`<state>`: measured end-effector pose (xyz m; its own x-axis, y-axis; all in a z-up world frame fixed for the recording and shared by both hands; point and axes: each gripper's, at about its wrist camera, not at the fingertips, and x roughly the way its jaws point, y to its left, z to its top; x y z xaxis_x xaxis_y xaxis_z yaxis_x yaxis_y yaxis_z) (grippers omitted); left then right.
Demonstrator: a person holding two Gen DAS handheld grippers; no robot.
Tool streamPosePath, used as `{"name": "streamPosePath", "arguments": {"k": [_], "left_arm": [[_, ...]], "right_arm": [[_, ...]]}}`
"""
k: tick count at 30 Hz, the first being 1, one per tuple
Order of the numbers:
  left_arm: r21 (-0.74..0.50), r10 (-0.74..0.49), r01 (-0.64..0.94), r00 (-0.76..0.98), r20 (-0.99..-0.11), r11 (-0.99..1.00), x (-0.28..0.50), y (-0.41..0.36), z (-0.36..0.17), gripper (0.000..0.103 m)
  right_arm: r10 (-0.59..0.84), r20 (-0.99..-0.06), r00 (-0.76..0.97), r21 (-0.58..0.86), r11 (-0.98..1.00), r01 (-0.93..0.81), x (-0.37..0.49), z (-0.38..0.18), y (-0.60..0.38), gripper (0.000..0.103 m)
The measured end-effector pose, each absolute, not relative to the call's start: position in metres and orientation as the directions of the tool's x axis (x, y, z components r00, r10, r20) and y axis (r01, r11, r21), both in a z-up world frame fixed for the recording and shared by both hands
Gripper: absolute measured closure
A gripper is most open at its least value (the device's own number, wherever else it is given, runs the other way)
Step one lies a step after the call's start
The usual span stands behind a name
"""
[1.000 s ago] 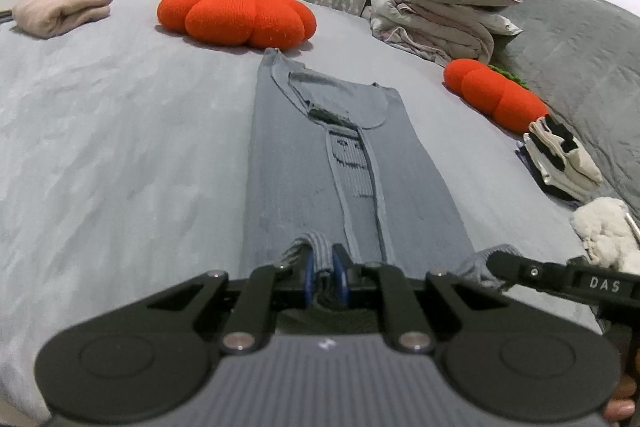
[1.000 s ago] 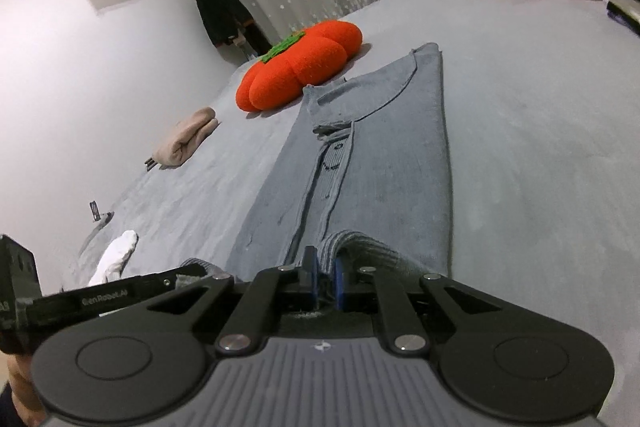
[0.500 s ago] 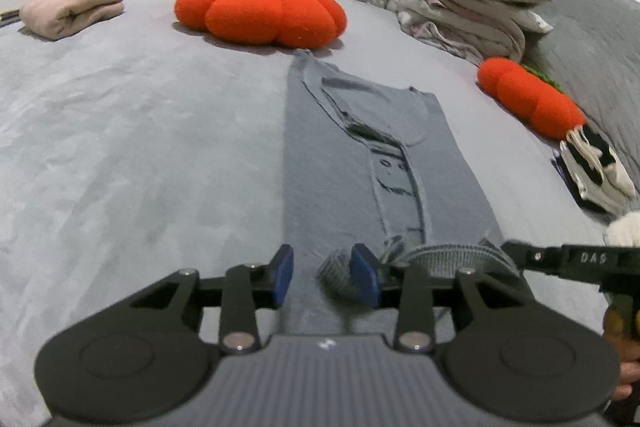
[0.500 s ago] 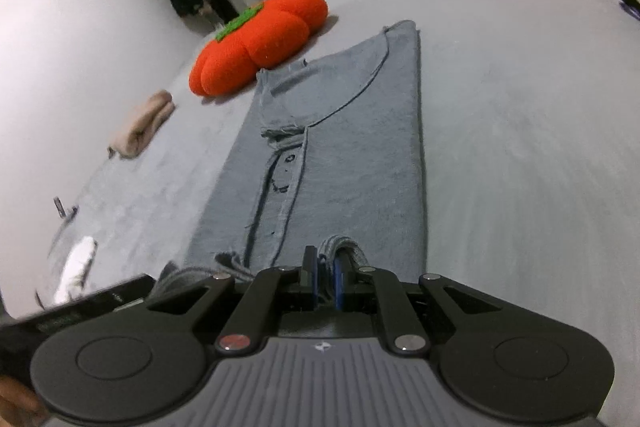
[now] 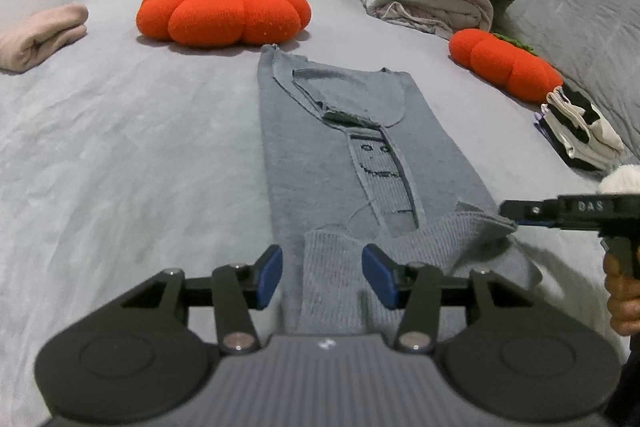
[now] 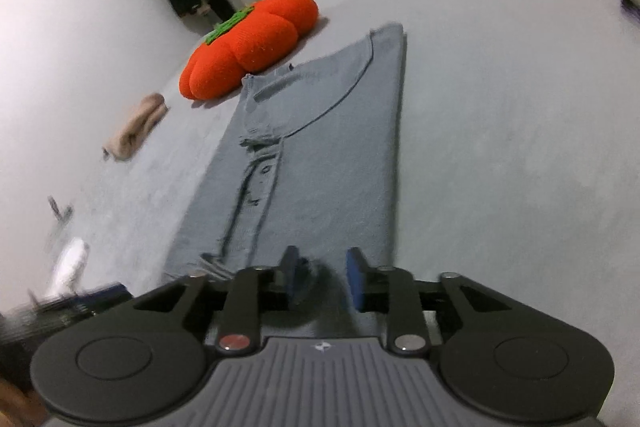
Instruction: Fold clothes
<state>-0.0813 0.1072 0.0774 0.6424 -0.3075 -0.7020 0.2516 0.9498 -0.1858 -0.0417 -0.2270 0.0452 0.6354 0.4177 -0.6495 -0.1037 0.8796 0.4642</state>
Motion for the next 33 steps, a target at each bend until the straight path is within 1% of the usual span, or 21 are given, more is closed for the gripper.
{"name": "streamPosePath", "arguments": {"k": [2, 4, 7, 11, 13, 22, 33], "left_arm": [[-0.18, -0.301, 0.249, 0.638, -0.709, 0.952, -0.077, 0.106, 0.077, 0.06], [-0.146, -0.283, 0.259, 0.643, -0.712, 0.955, -0.076, 0.1, 0.075, 0.061], [-0.116, -0.279, 0.284, 0.646, -0.71, 0.952, -0.081, 0.092, 0.073, 0.063], [-0.104, -0.289, 0.308, 0.648, -0.704, 0.946, -0.087, 0.087, 0.072, 0.063], [-0.097, -0.289, 0.315, 0.647, -0.706, 0.944, -0.089, 0.086, 0.07, 0.063], [-0.044, -0.264, 0.333, 0.652, -0.711, 0.942, -0.096, 0.081, 0.065, 0.063], [-0.023, -0.246, 0.332, 0.649, -0.72, 0.943, -0.096, 0.076, 0.063, 0.063]], "right_arm": [[0.393, -0.653, 0.647, 0.418, 0.9, -0.125, -0.043, 0.049, -0.23, 0.073], [0.369, -0.655, 0.659, 0.37, 0.918, -0.145, -0.044, 0.053, -0.233, 0.073], [0.383, -0.646, 0.66, 0.311, 0.922, -0.231, -0.05, 0.058, -0.224, 0.073], [0.383, -0.648, 0.658, 0.193, 0.919, -0.344, -0.06, 0.06, -0.206, 0.073], [0.373, -0.66, 0.653, 0.161, 0.918, -0.362, -0.06, 0.056, -0.199, 0.073], [0.376, -0.672, 0.639, 0.177, 0.918, -0.354, -0.06, 0.049, -0.196, 0.073], [0.371, -0.67, 0.643, 0.181, 0.921, -0.344, -0.061, 0.049, -0.193, 0.073]]}}
